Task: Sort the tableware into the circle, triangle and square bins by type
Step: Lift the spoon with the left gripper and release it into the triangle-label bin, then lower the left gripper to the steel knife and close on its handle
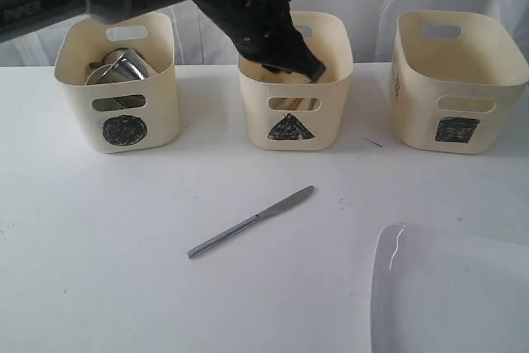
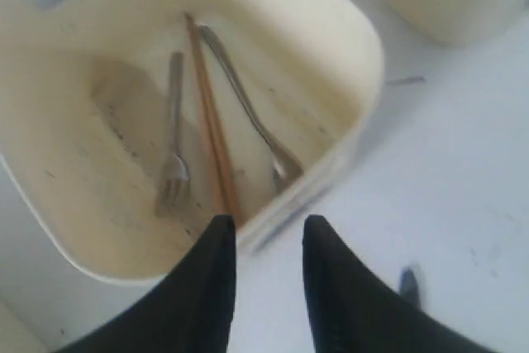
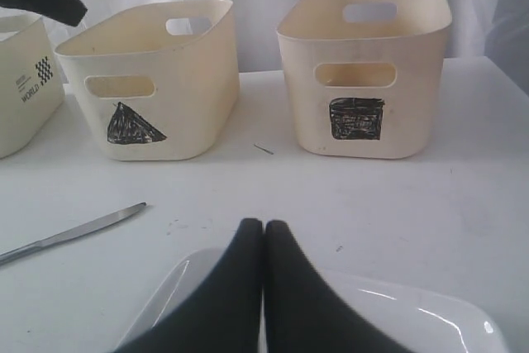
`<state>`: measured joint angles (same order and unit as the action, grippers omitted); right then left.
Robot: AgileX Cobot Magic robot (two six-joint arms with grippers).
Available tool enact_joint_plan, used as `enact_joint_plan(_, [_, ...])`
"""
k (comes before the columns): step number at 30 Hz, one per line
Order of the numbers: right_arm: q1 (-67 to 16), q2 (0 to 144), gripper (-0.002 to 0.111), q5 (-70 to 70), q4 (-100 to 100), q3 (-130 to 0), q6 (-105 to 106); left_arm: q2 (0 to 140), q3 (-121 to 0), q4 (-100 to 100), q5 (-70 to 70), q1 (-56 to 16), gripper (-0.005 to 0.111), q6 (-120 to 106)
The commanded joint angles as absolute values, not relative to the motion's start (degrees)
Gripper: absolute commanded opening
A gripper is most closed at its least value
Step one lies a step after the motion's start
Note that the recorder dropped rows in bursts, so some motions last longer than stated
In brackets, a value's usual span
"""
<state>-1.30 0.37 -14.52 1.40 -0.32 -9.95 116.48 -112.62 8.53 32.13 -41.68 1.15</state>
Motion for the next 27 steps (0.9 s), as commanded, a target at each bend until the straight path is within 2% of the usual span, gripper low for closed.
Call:
enact_joint_plan(1, [-1.1,0.0,0.000,-14.1,1.5,0.0,-10.2,110.9,-105.0,6.1,38.5,-44.8,0.034,-2.9])
enact_joint_plan(7, [-1.1,0.0,0.000,-14.1,1.5,0.0,-10.2,106.4,-91.1,5.5,41.3,-46.4,0.034,-4.9])
enact_joint_plan(13, [-1.1,0.0,0.000,-14.1,1.5,0.0,-10.2,104.8,-82.2,4.3,41.8,-46.4,0.034,-4.6])
enact_joint_plan(15, [-1.1,0.0,0.000,-14.1,1.5,0.0,-10.2,104.8,-80.4,4.1,41.3,-46.4,0.038,-4.6])
enact_joint_plan(19, [-1.1,0.0,0.000,-14.1,1.5,0.0,-10.2,104.8,-78.7,4.1,37.2,-46.4,0.059,-4.6])
enact_joint_plan(21, [-1.1,0.0,0.000,-14.1,1.5,0.0,-10.2,105.0,-78.1,4.1,35.0,-46.4,0.065,-4.6])
enact_joint_plan(27, [-1.1,0.0,0.000,-14.1,1.5,0.0,-10.2,108.7,-78.0,4.1,34.5,-46.4,0.066,-4.8])
